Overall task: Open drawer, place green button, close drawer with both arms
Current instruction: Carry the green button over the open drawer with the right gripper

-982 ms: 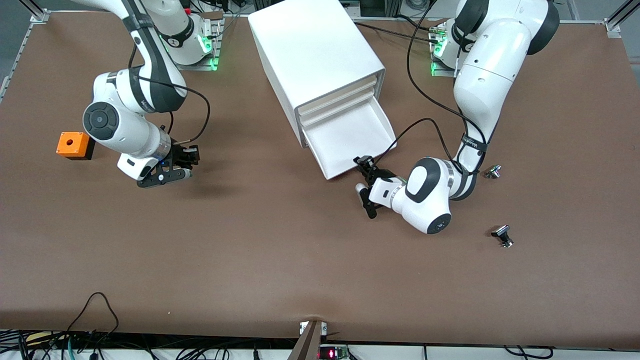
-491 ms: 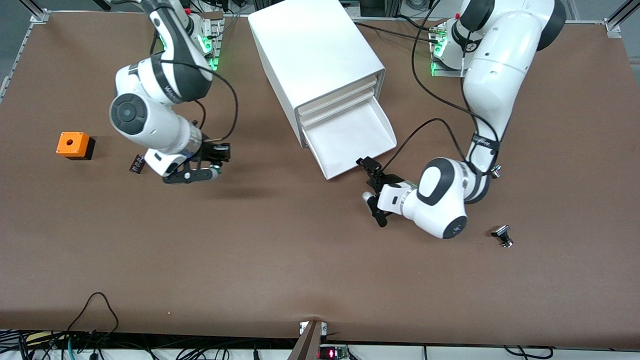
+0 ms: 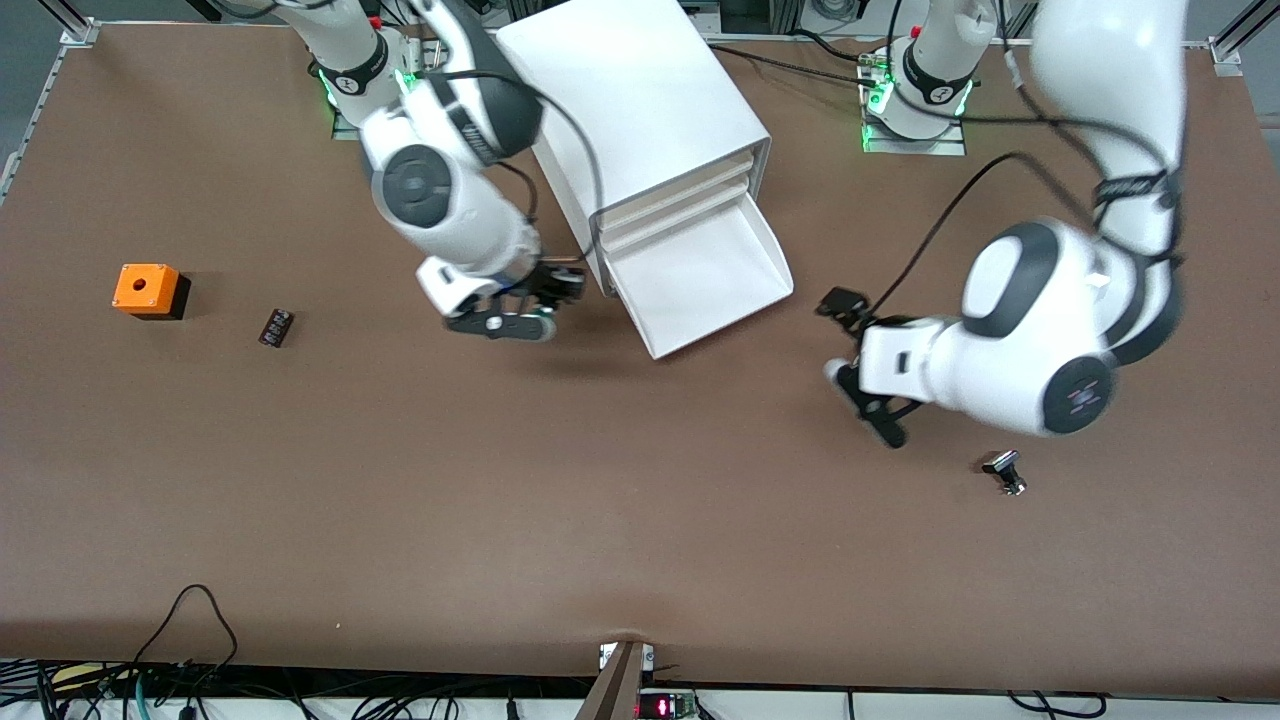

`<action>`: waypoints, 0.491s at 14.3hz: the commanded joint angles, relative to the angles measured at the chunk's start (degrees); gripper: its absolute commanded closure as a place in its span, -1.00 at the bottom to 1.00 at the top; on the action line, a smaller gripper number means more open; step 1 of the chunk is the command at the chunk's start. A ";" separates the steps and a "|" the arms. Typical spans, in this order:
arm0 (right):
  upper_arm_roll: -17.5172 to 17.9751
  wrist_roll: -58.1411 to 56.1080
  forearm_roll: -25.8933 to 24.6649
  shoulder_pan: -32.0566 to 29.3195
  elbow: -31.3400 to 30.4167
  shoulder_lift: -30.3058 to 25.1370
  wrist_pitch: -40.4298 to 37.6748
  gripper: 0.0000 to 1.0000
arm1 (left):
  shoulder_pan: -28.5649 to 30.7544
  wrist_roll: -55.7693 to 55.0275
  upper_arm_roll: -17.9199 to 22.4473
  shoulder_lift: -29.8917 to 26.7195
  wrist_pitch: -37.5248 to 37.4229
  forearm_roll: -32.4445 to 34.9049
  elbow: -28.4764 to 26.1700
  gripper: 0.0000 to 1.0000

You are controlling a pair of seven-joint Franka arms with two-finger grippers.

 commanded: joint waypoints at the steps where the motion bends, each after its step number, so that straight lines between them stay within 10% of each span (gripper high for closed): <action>1: -0.60 6.60 0.14 5.16 10.50 7.72 -1.06 0.65 | 1.76 -4.68 1.48 -3.36 -1.46 3.86 -1.74 -1.00; 7: -0.95 20.24 -5.05 15.89 16.07 15.29 5.08 0.65 | 3.35 -27.00 5.19 -6.62 -1.73 8.16 -1.91 -1.00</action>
